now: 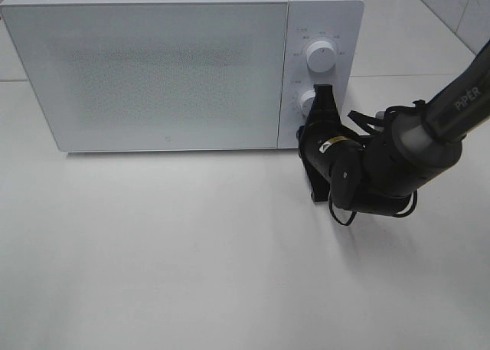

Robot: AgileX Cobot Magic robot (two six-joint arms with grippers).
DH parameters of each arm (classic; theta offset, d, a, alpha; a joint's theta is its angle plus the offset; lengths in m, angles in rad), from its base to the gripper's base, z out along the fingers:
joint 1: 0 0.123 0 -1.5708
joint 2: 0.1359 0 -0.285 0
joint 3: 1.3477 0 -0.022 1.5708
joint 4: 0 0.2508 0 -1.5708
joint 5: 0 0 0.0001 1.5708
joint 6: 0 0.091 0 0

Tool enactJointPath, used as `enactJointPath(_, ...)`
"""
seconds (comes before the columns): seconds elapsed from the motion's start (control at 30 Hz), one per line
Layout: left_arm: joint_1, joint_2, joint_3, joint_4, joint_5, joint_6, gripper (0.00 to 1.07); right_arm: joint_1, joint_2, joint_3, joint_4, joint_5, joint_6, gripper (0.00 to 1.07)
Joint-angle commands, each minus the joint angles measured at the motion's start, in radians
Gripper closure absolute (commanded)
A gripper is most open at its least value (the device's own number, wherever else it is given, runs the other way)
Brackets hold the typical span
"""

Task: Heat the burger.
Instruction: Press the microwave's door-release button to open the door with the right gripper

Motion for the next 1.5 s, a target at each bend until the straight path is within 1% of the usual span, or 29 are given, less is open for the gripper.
enactJointPath(0.03, 0.002, -0.008, 0.003, -0.004, 0.004, 0.002, 0.07, -0.014, -0.020, -0.084, -0.034, -0.221, -0.027, 1.07)
enactJointPath(0.33, 0.002, -0.008, 0.003, -0.004, 0.004, 0.002, 0.07, -0.026, 0.033, -0.168, -0.017, -0.270, -0.066, 1.07)
enactJointPath(0.67, 0.002, -0.008, 0.003, -0.004, 0.004, 0.002, 0.07, -0.026, 0.033, -0.169, 0.000, -0.276, -0.089, 1.07)
enactJointPath(0.93, 0.002, -0.008, 0.003, -0.004, 0.004, 0.002, 0.07, -0.026, 0.030, -0.168, 0.001, -0.230, -0.076, 1.07)
enactJointPath(1.1, 0.002, -0.008, 0.003, -0.004, 0.004, 0.002, 0.07, -0.025, 0.015, -0.144, 0.002, -0.175, -0.070, 1.07)
enactJointPath(1.23, 0.002, -0.008, 0.003, -0.004, 0.004, 0.002, 0.07, -0.023, -0.013, -0.086, 0.005, -0.115, -0.041, 1.07)
enactJointPath(1.37, 0.002, -0.008, 0.003, -0.004, 0.004, 0.002, 0.07, -0.023, -0.034, -0.058, 0.005, -0.056, -0.025, 1.07)
enactJointPath(1.5, 0.002, -0.008, 0.003, -0.004, 0.004, 0.002, 0.07, -0.023, -0.072, -0.009, -0.002, 0.028, -0.025, 1.07)
